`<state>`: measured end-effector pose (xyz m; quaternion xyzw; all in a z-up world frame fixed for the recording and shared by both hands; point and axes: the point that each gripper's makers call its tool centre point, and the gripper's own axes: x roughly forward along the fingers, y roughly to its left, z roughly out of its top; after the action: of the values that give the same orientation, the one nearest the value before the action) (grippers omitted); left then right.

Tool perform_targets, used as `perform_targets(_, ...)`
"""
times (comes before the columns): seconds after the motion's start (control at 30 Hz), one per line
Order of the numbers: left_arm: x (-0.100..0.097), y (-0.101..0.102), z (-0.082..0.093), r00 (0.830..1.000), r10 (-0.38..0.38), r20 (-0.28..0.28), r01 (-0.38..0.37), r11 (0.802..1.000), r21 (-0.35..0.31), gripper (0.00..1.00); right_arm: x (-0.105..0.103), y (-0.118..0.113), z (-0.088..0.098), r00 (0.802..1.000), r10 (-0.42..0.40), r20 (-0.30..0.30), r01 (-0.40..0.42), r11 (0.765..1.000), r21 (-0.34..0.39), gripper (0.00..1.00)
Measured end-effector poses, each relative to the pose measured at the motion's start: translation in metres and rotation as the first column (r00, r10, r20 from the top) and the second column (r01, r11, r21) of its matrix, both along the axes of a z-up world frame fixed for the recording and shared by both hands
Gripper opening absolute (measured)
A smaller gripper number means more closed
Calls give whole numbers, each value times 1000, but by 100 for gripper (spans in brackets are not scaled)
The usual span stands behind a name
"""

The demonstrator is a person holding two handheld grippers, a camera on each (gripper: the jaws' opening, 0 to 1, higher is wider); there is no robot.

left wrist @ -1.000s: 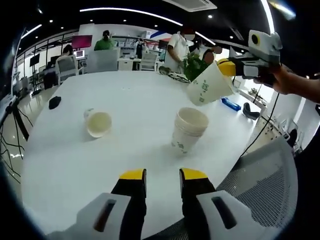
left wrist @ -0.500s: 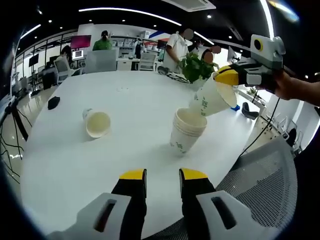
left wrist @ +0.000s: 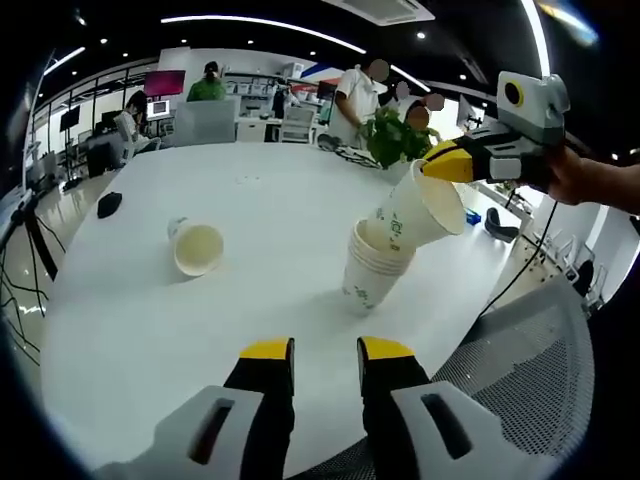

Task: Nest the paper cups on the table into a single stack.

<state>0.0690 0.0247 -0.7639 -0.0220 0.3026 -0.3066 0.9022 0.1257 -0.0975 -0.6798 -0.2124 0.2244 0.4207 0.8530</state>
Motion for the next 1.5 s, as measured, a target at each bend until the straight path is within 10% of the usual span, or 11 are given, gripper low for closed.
perform_targets(0.9, -1, -1, -6, 1000, -8, -18, 8, 1000, 9, 23, 13, -20, -38, 984, -149, -99, 153, 988, 28, 13)
perform_targets(1.5, 1, 1, -1, 1000, 19, -22, -20, 1000, -14, 27, -55, -102, -94, 834, -480, -273, 525, 842, 121, 43)
